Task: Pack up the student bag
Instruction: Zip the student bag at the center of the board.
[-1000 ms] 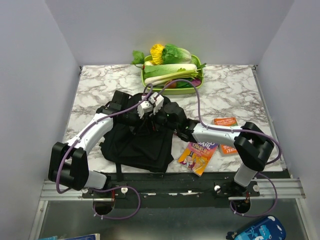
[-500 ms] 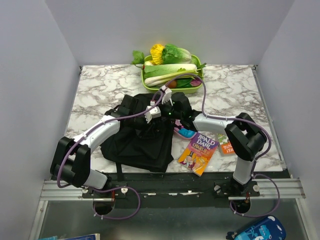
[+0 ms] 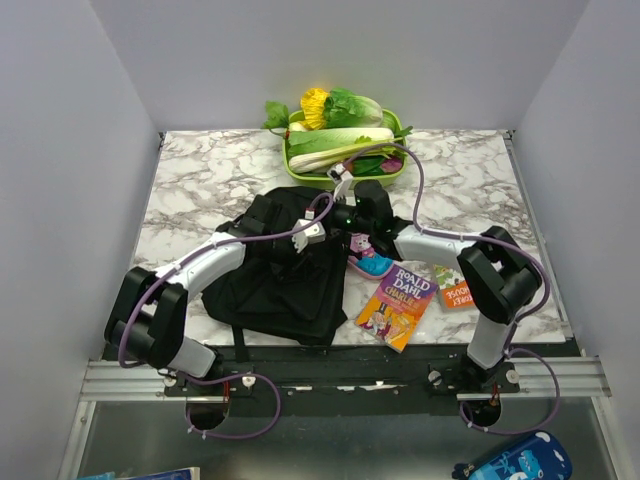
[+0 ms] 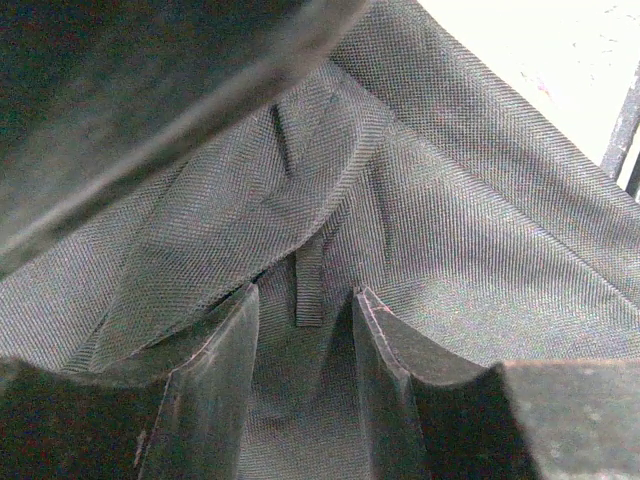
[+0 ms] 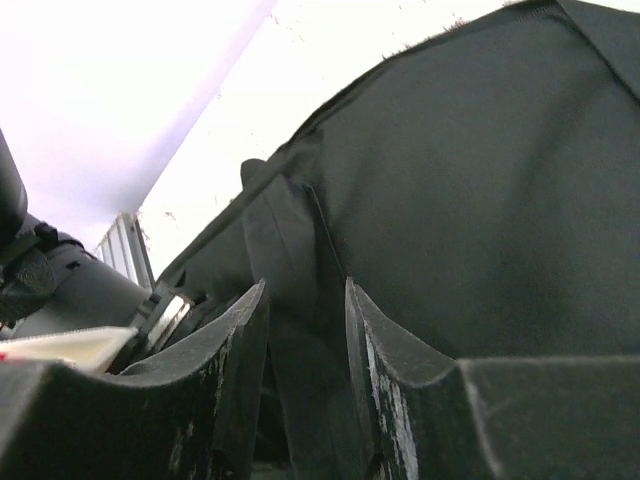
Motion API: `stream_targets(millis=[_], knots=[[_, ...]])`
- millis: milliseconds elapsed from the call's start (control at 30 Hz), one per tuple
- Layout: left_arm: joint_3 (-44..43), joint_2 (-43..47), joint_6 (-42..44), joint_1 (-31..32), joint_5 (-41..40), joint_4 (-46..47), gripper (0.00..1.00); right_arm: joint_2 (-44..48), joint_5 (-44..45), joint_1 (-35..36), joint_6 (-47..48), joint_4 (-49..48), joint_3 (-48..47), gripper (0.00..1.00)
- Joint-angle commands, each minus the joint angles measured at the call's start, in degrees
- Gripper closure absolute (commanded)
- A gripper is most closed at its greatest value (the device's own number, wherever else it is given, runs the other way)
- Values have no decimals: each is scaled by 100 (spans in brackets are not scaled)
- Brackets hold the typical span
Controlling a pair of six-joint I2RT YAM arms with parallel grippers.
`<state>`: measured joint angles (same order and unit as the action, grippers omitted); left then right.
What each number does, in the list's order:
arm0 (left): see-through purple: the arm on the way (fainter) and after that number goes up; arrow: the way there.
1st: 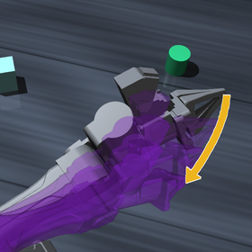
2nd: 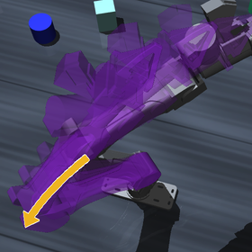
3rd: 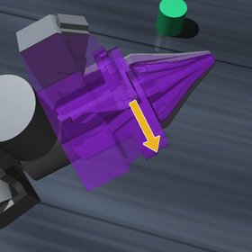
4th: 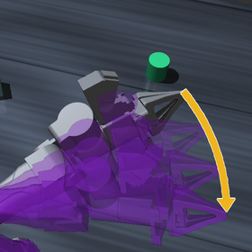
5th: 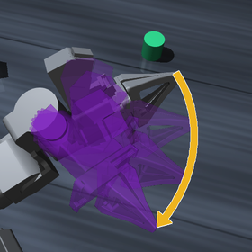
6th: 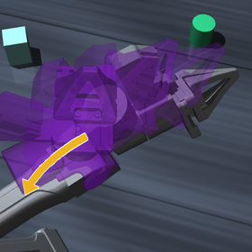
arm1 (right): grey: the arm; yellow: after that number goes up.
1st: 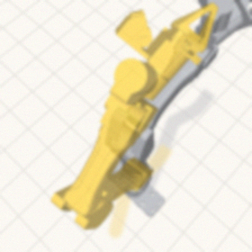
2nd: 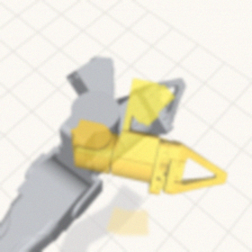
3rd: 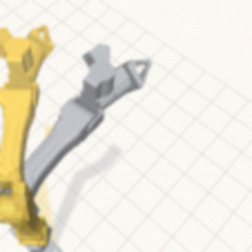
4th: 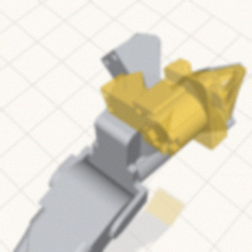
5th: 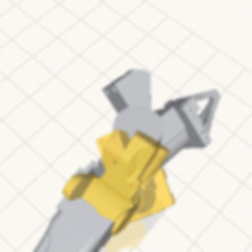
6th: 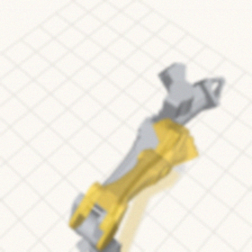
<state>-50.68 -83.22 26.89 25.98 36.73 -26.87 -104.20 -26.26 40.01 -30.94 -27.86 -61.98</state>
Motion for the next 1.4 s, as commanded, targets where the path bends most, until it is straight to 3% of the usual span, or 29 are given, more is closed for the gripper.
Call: stream_targets(millis=[0, 100, 233, 333, 500, 800, 1067, 1233, 1300, 1333, 1367], knots=[[-153, -300, 88, 92, -280, 182, 49, 435, 50, -81, 0, -115, 396, 56], [-249, -484, 97, 109, -193, 174, 62, 839, 270, -90, 175, 104, 739, 55], [-381, -555, 105, 136, -114, 33, 89, 1384, 543, -90, 395, 858, 1099, 51], [-495, -459, 105, 136, -219, -116, 100, 1797, 666, -90, 492, 1307, 1337, 47], [-680, -20, -44, 136, -421, -336, 100, 2141, 403, -90, 308, 1695, 1539, 44], [-821, 640, -114, 136, -632, -811, 100, 1966, -212, -90, 272, 2486, 1390, 42], [-593, 737, -228, 136, -641, -925, 100, 1588, -669, -28, 439, 3110, 1030, 37], [-505, 728, -272, 179, -510, -934, 99, 1429, -494, 95, 475, 3243, 968, 35], [-461, 588, -299, 276, -456, -951, 81, 1447, -415, 103, 475, 3225, 986, 35], [-417, 535, -299, 320, -448, -951, 63, 1447, -389, 104, 475, 3225, 986, 35], [-391, 457, -281, 372, -447, -943, 56, 1447, -345, 104, 466, 3216, 1003, 35]])
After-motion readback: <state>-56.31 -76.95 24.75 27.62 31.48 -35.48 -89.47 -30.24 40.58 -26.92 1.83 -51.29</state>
